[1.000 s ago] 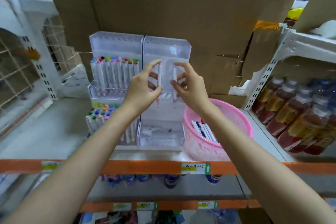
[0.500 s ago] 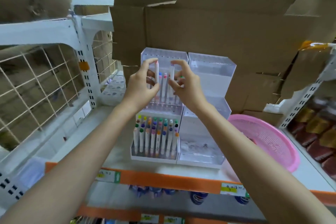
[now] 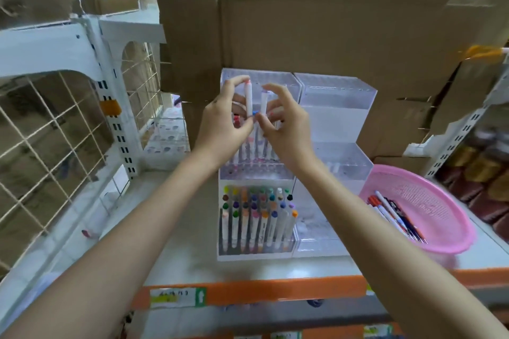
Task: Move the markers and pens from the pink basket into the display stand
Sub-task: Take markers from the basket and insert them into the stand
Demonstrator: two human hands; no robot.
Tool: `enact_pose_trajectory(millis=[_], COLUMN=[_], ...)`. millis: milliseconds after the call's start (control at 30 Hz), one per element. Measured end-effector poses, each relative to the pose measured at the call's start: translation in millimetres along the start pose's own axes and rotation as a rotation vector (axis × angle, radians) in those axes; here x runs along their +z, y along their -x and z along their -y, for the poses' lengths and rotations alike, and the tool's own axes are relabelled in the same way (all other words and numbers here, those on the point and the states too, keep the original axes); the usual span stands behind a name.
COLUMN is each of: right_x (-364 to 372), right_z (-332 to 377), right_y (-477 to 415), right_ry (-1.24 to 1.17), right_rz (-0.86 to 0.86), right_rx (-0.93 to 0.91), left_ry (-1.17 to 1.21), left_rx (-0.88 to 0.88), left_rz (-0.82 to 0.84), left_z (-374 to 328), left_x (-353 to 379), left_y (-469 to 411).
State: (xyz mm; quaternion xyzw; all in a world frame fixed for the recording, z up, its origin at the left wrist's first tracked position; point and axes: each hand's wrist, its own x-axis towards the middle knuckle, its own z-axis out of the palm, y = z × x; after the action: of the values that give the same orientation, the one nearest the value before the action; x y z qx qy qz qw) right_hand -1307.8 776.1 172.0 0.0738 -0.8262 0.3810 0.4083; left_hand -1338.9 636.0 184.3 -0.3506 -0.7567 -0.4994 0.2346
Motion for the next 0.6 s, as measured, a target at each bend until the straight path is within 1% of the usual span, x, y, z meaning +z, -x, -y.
enact_pose_trajectory(millis=[200,367,600], right_x=[12.5,14.5,17.8], right_z=[1.0,4.5,3.1], right_y=[4.7,5.6,8.9], right_ry=[0.04,0.031,0.048], right_rz=[-0.054,-0.069,-0.081], right_rx=[-0.041,-0.007,-0.03], left_ry=[0.021,0.013,0.078], left_rx=[0.085,0.131,0.048], left_rz=[0.009,0.011,0.011], left_z=[5.2,13.0,24.4], left_x=[-1.6,-2.8,-2.7], left_y=[-4.3,-5.6,-2.6])
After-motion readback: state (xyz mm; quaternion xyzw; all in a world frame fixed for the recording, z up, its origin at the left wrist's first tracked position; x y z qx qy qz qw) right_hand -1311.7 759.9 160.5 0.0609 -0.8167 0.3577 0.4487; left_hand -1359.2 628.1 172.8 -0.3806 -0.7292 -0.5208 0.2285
